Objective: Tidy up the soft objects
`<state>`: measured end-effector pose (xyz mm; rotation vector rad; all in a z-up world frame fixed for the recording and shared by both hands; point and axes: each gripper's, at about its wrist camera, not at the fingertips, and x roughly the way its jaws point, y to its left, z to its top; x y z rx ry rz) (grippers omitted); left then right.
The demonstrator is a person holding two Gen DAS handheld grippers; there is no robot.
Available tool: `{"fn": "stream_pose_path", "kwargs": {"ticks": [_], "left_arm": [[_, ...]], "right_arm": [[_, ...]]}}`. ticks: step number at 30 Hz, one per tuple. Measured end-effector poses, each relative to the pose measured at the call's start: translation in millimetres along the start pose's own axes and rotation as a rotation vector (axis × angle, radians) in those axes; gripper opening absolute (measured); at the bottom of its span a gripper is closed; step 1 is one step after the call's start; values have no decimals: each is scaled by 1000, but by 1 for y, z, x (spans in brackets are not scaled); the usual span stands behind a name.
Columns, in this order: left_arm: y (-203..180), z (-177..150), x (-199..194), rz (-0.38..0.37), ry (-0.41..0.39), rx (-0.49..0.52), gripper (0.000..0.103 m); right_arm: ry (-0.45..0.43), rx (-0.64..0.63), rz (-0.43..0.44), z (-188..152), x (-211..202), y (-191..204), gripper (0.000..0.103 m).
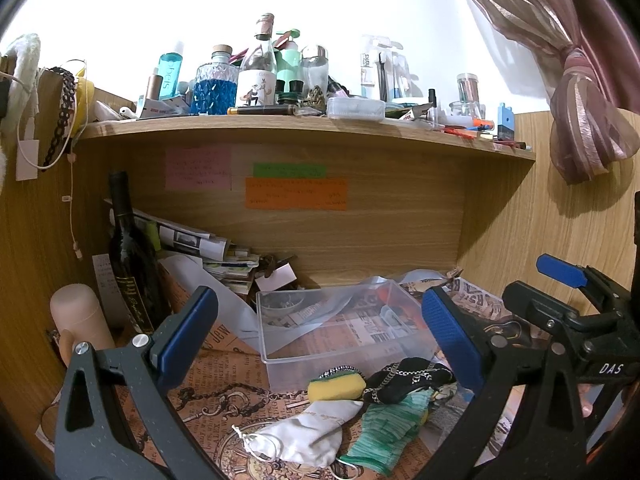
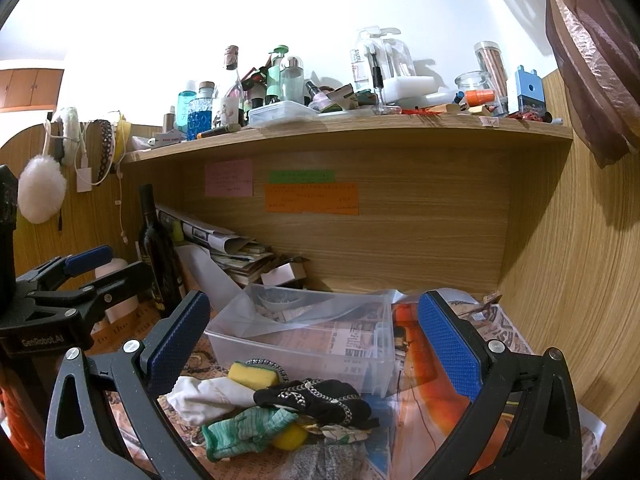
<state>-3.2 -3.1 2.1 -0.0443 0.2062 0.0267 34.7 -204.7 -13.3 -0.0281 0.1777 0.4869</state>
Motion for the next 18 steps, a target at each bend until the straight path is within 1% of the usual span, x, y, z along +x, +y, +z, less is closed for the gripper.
{"fn": "stream_pose_path", "kwargs": {"ticks": [18], "left_arm": [[-1, -2, 2, -16, 8, 0, 103]], "right_arm": [[0, 3, 2, 0, 1, -1, 103]]}}
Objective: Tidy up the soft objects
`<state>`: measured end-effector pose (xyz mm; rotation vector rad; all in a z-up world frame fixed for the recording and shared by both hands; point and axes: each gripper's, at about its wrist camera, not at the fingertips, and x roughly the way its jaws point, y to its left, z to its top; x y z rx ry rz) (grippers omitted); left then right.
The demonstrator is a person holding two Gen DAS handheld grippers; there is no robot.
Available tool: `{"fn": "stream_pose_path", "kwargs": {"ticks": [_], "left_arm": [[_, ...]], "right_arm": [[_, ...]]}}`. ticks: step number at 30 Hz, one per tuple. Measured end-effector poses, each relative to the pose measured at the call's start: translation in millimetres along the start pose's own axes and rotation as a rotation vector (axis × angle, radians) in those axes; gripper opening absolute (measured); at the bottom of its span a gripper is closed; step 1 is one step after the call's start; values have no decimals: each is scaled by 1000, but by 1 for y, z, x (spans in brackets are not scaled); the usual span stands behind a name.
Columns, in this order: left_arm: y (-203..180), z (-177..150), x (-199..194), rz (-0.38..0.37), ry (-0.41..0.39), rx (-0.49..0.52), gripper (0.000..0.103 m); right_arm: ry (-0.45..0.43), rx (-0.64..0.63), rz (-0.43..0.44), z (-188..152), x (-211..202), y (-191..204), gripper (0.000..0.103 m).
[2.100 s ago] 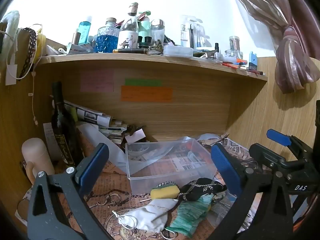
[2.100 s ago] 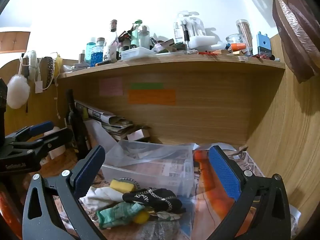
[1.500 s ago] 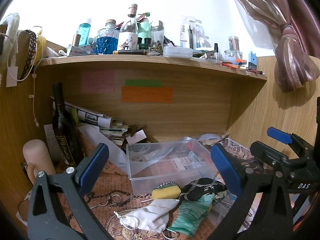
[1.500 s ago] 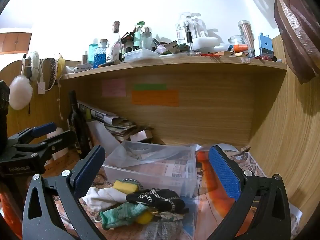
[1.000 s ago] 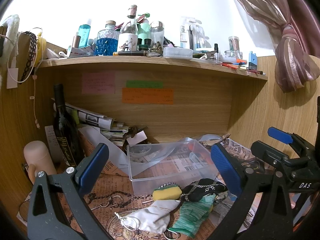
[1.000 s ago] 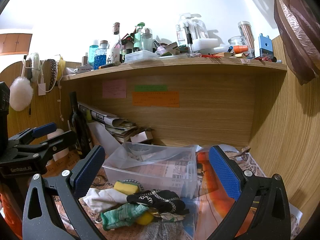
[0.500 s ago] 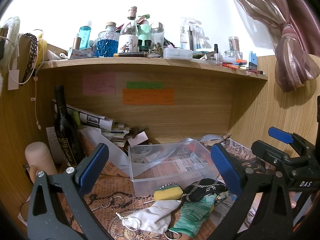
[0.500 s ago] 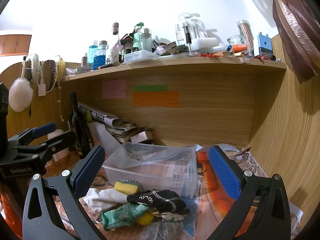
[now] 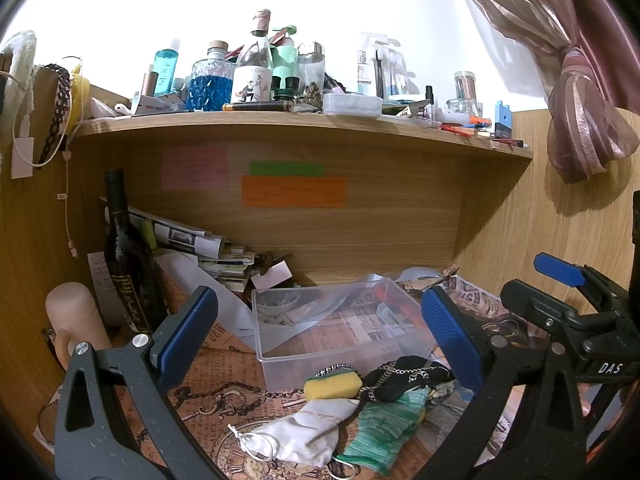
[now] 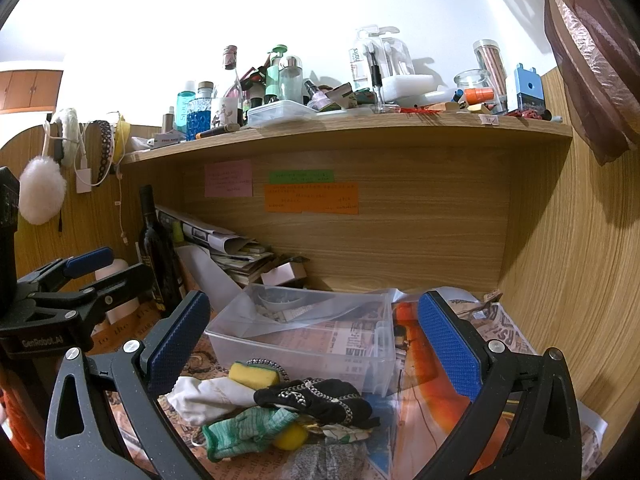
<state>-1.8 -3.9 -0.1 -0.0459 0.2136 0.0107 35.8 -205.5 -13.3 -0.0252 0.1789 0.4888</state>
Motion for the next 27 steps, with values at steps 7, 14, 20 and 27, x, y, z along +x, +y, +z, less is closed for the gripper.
{"fn": "stream_pose_path", "kwargs": {"ticks": [7, 14, 20, 27], "left_arm": [[0, 0, 0, 0, 0, 0, 103], [-1, -1, 1, 0, 1, -2, 103], [-1, -1, 2, -1, 4, -3, 103], [2, -6, 9, -14, 31, -7, 103]], "right_arm": [[-1, 1, 0, 0, 0, 0, 103], [-2, 0, 0, 0, 0, 0, 103], [-8, 1, -1, -1, 0, 0, 103], [-7, 2, -2, -1, 1, -1, 103]]}}
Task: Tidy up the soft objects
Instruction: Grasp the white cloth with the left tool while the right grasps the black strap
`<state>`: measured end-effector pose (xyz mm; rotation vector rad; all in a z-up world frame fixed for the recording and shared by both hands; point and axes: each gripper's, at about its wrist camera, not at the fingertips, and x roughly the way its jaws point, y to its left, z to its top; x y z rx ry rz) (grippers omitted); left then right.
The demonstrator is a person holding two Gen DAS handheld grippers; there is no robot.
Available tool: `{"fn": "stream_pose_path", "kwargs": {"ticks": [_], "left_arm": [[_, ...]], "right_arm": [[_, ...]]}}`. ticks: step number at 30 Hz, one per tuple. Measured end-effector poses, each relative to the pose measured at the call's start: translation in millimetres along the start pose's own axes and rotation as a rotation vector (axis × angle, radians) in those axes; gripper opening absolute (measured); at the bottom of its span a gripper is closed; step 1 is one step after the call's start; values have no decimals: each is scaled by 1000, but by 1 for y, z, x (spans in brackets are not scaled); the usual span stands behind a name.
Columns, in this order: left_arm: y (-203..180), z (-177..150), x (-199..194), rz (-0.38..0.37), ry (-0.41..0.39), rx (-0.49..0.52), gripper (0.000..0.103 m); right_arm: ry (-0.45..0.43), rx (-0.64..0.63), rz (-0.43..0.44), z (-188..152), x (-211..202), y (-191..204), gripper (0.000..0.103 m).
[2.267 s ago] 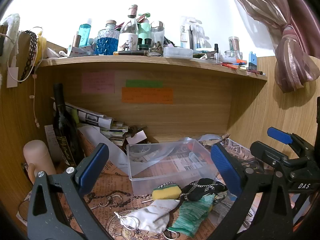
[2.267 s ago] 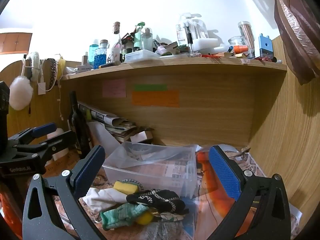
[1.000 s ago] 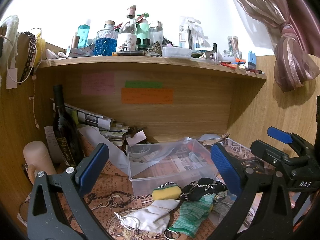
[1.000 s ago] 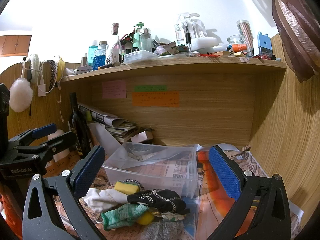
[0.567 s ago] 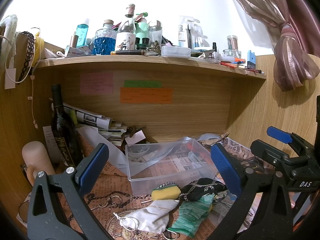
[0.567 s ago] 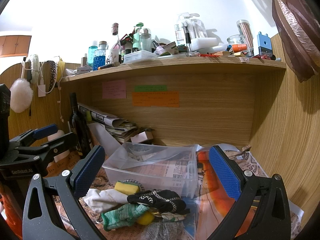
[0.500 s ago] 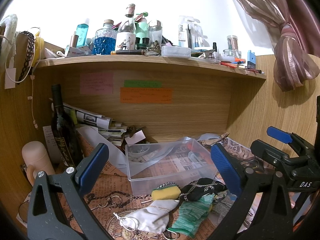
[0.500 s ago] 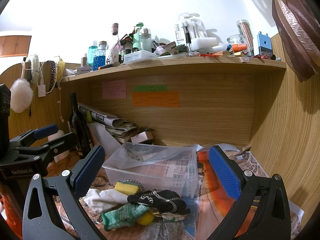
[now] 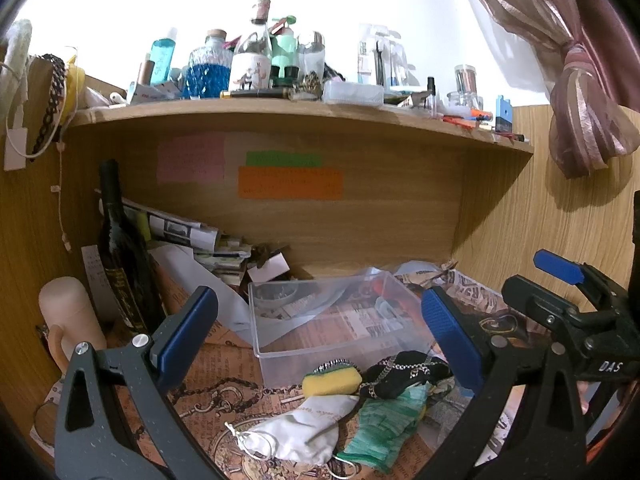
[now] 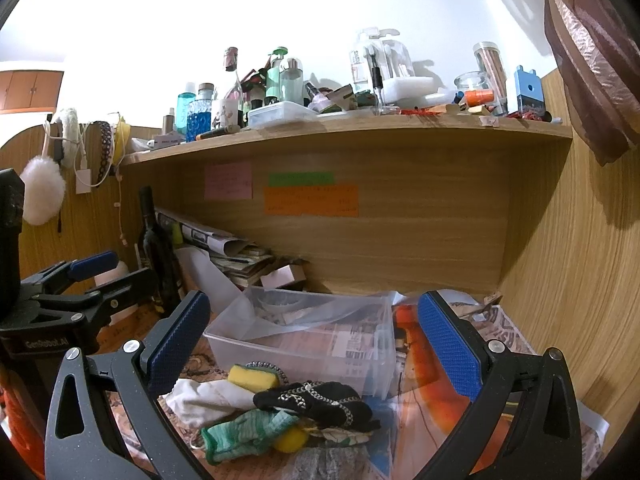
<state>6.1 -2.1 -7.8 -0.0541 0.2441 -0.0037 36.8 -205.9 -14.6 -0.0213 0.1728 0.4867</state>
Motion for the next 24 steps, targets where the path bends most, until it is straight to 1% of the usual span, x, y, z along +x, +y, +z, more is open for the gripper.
{"fn": "stream_pose_path", "kwargs": {"ticks": [4, 7, 12, 14, 15, 16, 18, 21, 24], "left_arm": [[8, -9, 13, -16, 61, -21, 103], [15, -20, 27, -24, 129, -31, 103], [26, -45, 49, -6, 242, -17, 103], [32, -57, 59, -4, 299, -26, 103], [33, -63, 63, -1, 319, -29, 103], [36, -70, 68, 4, 347, -34, 103], [40, -79, 77, 6, 393, -45, 103], [45, -94, 89, -7, 456, -62, 103], [44, -105, 97, -10, 492, -58, 103]], "right_arm": [[28, 25, -16, -5, 8, -6, 103], [81, 41, -17, -12, 19, -15, 103], [164, 39, -44, -29, 36, -29, 103], [201, 34, -53, -37, 42, -32, 101], [218, 35, -54, -40, 45, -34, 98], [237, 38, -52, -45, 48, -36, 97], [280, 49, -39, -53, 55, -40, 89], [327, 74, 3, -64, 61, -42, 88], [353, 77, 45, -71, 66, -37, 87]]}}
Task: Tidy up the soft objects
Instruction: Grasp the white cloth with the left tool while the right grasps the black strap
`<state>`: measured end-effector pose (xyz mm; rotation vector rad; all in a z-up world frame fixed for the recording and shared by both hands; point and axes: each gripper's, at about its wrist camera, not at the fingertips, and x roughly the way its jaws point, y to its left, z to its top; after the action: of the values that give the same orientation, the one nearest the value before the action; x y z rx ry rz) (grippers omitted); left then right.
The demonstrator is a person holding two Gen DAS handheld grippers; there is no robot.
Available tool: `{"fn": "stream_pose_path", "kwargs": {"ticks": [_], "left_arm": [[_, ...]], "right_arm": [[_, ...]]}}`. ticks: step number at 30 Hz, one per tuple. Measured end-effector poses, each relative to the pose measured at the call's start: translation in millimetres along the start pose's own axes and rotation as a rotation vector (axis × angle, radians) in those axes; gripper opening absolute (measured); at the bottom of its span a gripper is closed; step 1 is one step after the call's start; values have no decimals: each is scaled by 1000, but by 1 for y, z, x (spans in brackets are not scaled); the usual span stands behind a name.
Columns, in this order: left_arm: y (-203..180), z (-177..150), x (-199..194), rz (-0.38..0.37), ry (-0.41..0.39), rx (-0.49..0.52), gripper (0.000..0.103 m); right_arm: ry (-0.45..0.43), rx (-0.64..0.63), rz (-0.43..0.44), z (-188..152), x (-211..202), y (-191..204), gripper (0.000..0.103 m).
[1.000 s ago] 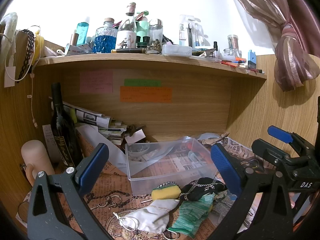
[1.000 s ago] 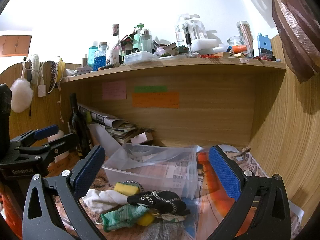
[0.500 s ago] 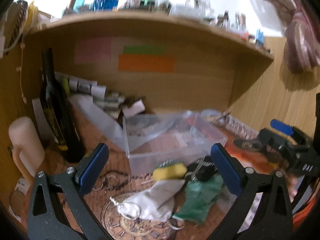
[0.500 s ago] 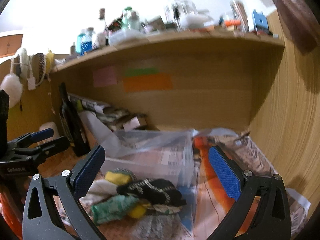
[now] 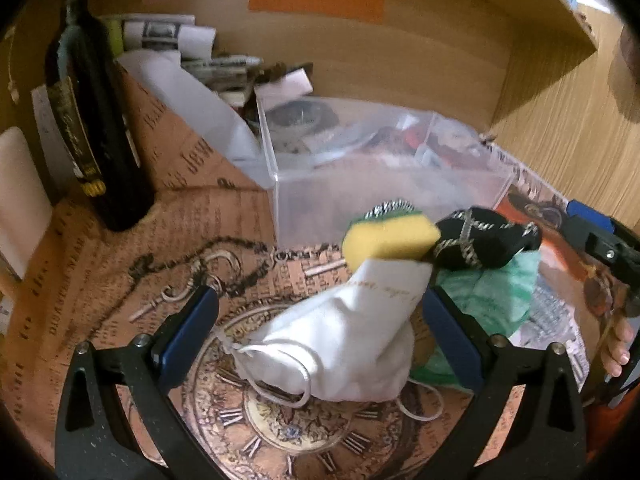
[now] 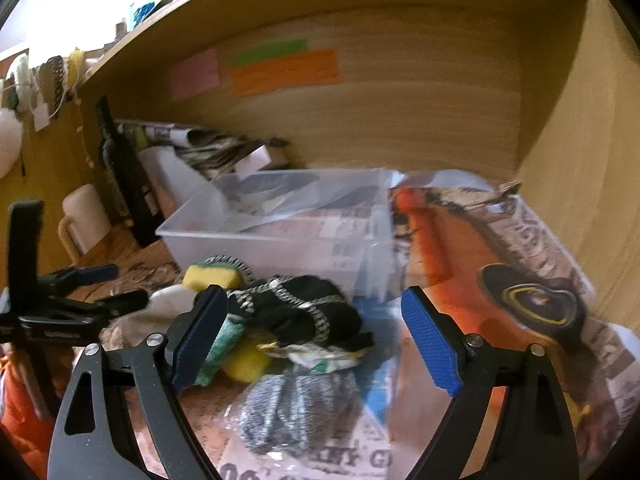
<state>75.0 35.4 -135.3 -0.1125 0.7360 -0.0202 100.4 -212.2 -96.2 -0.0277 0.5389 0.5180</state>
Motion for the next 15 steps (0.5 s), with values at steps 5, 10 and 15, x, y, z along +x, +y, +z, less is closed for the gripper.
{"fn": "stream_pose_path", "kwargs": {"ticks": [5, 10, 15], "left_arm": [[-3, -4, 15, -16, 46, 17, 94], [-7, -7, 15, -45, 56, 39, 74], [-7, -9, 13, -61, 56, 37, 60]], "right_arm": [[34, -52, 38, 0, 16, 15, 87], [107, -80, 67, -2, 39, 23, 71], [138, -55, 112, -5, 47, 22, 48]]}}
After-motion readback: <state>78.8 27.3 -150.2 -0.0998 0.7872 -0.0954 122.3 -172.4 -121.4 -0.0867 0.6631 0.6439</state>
